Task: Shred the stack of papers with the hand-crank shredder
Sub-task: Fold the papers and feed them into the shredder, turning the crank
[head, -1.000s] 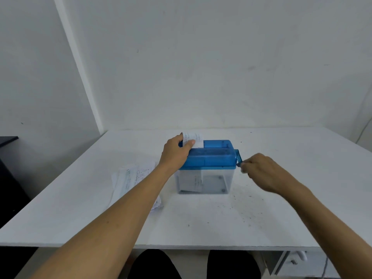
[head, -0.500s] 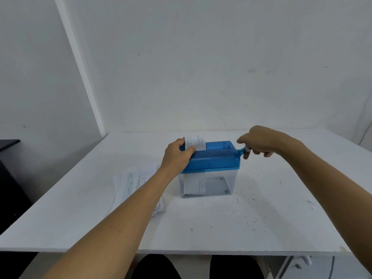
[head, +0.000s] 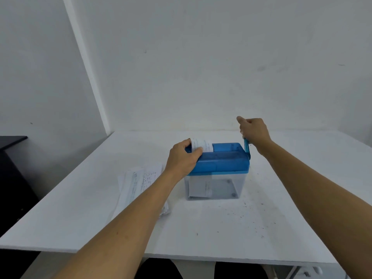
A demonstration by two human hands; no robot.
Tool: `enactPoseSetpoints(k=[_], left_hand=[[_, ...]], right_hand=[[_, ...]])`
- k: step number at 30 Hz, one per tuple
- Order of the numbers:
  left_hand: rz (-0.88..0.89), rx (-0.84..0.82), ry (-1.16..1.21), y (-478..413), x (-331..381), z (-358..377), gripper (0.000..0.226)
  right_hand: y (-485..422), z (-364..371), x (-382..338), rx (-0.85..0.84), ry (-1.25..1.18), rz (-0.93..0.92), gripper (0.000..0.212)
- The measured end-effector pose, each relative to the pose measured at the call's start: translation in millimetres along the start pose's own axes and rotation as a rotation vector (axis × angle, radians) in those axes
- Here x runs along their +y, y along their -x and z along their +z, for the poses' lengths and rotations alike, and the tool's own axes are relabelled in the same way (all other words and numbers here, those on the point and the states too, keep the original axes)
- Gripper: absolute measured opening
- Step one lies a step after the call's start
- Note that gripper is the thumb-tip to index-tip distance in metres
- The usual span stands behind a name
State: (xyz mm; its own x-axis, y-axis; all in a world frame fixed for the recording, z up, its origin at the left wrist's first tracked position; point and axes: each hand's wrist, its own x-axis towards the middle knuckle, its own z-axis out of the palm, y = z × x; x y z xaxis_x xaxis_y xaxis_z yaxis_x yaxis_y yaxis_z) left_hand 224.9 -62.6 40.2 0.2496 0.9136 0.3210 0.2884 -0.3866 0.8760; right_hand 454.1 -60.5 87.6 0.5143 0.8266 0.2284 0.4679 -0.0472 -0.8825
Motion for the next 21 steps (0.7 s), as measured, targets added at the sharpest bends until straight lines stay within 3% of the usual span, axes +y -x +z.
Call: enactPoseSetpoints(k=[4, 8, 11, 15, 21], left_hand=[[-0.006, -0.024, 0.005, 0, -2, 0, 0.022], [-0.014, -0.044, 0.089, 5, 5, 0, 0.036], [0.008, -0.077, 0.056, 6, 7, -3, 0.056], [0.006, -0.076, 0.033, 6, 6, -4, 0.052], [-0.003, -0.079, -0.008, 6, 6, -5, 0.060]], right_hand=[[4, 10, 27, -0.122, 0.035, 0.191, 0.036], [24, 23, 76, -0.321, -0.078, 0.403, 0.022], [39, 24, 85, -0.204, -0.045, 0.357, 0.023], [69, 17, 80, -0.083, 0.029, 0.299, 0.026], [121, -15, 63, -0.137, 0.070, 0.127, 0.039]])
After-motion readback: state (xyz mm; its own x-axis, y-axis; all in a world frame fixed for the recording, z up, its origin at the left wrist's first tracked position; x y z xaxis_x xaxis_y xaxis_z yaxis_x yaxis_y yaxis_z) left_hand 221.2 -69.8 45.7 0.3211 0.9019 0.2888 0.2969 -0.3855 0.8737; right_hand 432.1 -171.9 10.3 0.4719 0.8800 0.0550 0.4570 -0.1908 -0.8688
